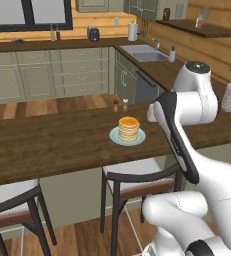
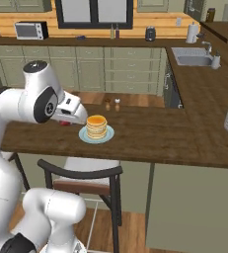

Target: Take the strawberry from the fridge and place it on top of the pancake, located on the dining counter.

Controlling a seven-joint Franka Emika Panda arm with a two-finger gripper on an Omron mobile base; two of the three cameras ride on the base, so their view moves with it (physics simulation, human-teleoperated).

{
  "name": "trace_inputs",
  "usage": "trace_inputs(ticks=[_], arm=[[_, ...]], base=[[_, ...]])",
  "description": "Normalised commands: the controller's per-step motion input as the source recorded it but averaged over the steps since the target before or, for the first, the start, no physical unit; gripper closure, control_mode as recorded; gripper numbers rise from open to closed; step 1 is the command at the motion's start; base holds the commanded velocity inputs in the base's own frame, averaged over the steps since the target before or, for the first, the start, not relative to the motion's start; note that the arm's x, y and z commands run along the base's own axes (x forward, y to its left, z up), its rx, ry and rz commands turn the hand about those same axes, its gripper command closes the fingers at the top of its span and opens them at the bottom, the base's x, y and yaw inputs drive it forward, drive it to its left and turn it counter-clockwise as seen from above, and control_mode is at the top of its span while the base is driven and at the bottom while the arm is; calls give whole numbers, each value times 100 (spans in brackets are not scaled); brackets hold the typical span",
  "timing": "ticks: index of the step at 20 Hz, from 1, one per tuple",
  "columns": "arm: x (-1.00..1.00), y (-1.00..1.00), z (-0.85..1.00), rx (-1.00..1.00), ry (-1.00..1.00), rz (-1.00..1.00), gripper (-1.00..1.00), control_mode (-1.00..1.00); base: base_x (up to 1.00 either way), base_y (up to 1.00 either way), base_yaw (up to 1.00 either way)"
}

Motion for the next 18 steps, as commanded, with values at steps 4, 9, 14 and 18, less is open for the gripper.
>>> trace_inputs(ticks=[4, 9, 14, 18], arm=[[100, 19, 4, -1, 0, 0, 100, -100], [100, 6, -22, 1, 11, 3, 100, -100], [100, 0, -36, 1, 29, 0, 100, -100], [100, 0, -38, 0, 29, 0, 100, -100]], base=[[0, 0, 0], [0, 0, 0], [0, 0, 0], [0, 0, 0]])
